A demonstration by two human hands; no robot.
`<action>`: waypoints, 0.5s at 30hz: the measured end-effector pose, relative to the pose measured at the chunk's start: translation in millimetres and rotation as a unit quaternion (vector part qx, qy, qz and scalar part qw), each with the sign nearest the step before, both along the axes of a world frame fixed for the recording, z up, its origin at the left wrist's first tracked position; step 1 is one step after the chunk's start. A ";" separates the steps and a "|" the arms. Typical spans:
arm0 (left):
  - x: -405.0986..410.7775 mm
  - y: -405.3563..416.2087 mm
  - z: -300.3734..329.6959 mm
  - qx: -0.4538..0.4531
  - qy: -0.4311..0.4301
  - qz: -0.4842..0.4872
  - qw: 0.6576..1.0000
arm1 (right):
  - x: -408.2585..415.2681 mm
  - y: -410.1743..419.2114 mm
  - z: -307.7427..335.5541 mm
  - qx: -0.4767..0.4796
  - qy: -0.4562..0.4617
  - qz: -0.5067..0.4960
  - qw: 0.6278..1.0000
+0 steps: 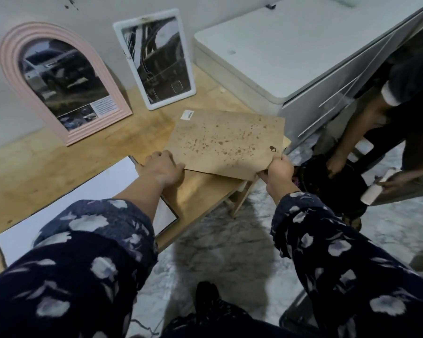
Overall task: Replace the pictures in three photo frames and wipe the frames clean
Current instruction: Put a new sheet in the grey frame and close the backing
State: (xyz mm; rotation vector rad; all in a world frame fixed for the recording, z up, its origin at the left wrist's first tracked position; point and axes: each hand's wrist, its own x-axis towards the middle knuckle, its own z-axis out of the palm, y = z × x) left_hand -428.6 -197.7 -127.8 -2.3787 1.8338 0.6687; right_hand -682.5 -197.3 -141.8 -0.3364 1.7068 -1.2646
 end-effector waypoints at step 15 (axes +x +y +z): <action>86.8 64.4 41.9 -0.240 0.209 0.255 0.913 | 73.5 -4.0 43.4 -0.062 -0.020 0.130 0.989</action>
